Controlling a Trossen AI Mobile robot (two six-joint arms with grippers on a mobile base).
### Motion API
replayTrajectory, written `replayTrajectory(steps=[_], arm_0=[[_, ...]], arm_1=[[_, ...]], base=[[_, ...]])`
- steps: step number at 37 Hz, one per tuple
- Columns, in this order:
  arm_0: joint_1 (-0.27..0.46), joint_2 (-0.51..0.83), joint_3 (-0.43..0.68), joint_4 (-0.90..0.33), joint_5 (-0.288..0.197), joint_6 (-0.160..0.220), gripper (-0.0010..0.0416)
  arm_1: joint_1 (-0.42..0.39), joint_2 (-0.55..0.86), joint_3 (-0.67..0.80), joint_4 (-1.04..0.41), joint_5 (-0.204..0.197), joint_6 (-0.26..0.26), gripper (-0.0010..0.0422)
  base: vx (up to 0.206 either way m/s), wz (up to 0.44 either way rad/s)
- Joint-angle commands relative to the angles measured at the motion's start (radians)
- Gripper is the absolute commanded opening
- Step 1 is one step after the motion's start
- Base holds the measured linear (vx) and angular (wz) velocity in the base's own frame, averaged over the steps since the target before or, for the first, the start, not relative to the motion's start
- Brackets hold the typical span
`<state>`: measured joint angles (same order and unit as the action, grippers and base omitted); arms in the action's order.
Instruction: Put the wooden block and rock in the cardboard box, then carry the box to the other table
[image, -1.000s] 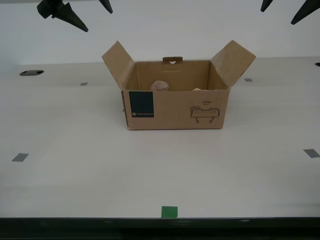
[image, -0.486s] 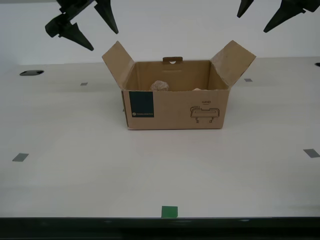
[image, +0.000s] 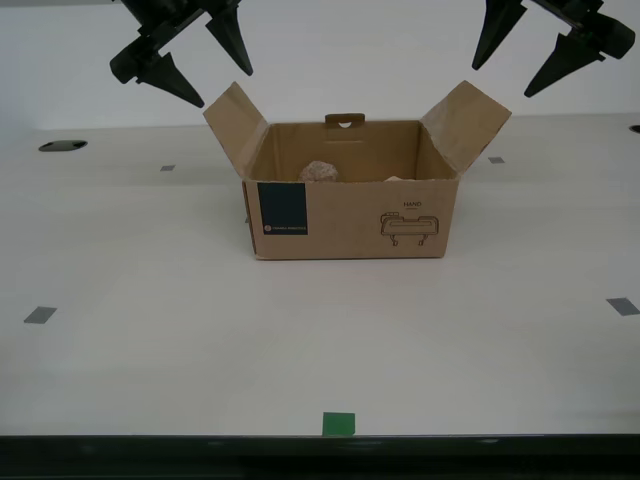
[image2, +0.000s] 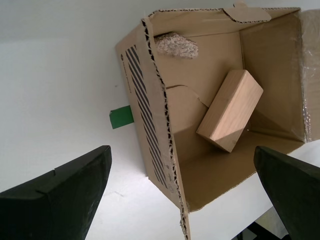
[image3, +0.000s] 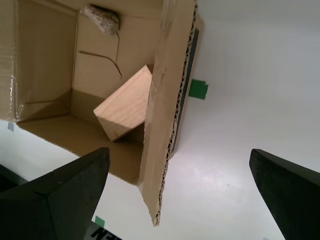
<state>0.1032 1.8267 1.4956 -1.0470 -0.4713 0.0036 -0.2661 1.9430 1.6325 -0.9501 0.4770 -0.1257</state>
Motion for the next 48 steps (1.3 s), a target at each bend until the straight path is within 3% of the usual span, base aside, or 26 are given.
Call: replayTrajectory(steps=[1, 6, 11, 19, 33, 48], arm_0=[[0.004, -0.001, -0.023, 0.003, -0.037, -0.002, 0.039], [0.005, -0.001, -0.038, 0.023, -0.052, -0.004, 0.0389], [0.011, -0.001, -0.037, 0.052, -0.052, -0.003, 0.0389], [0.023, 0.008, -0.036, 0.111, -0.054, 0.023, 0.0389], [0.036, 0.083, -0.036, 0.145, -0.063, 0.021, 0.039], [0.057, 0.17, -0.03, 0.198, -0.065, 0.03, 0.0389]], arm_1=[[0.0, 0.0, 0.001, 0.008, 0.002, 0.002, 0.0389], [-0.001, 0.0, 0.001, 0.015, 0.002, -0.003, 0.0389], [-0.002, 0.0, 0.0, 0.013, 0.002, -0.04, 0.0389], [-0.004, 0.0, -0.019, 0.051, 0.002, -0.043, 0.0389], [-0.025, 0.114, -0.032, 0.083, 0.003, -0.032, 0.0389], [-0.044, 0.13, -0.032, 0.157, 0.002, -0.052, 0.0389]], base=[[0.0, 0.0], [0.0, 0.0], [0.0, 0.0], [0.0, 0.0], [0.0, 0.0], [0.0, 0.0]])
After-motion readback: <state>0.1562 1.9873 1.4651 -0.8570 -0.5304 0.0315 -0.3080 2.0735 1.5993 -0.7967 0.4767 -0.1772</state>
